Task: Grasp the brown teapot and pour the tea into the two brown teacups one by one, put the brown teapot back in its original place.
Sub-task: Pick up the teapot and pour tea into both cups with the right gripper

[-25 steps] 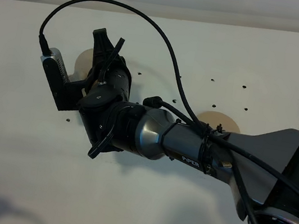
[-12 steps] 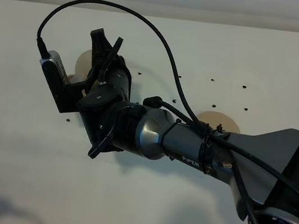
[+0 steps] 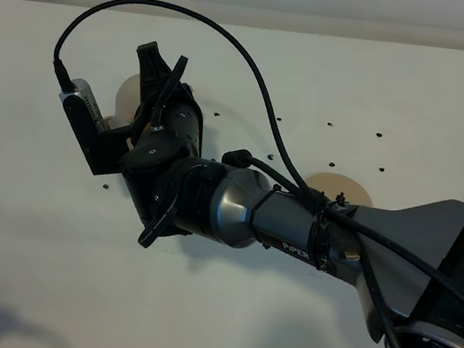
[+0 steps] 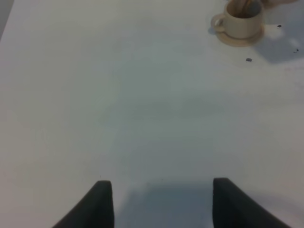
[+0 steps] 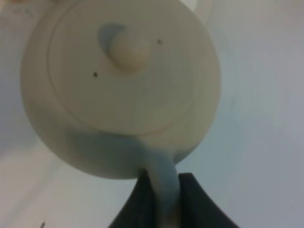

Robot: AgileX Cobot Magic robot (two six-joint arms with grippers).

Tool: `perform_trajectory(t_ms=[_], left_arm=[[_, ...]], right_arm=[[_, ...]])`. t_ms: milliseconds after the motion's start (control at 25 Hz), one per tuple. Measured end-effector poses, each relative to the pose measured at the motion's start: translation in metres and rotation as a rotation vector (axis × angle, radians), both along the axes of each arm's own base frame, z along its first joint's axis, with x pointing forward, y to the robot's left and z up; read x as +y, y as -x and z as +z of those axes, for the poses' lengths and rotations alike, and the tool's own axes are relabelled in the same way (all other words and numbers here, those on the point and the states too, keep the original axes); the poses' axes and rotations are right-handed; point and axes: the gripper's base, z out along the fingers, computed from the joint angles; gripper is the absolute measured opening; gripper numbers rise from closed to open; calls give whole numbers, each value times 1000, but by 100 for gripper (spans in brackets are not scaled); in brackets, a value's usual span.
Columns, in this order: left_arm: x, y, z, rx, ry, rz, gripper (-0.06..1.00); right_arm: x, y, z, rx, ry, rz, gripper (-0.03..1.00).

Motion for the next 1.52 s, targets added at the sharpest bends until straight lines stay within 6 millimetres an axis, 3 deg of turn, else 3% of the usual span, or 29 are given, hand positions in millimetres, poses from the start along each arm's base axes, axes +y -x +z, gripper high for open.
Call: perform_trajectory(t_ms=[1520], left_arm=[[0, 0, 0, 0, 0, 0, 52]], right_arm=[[-1, -4, 5, -74, 79, 35, 8]])
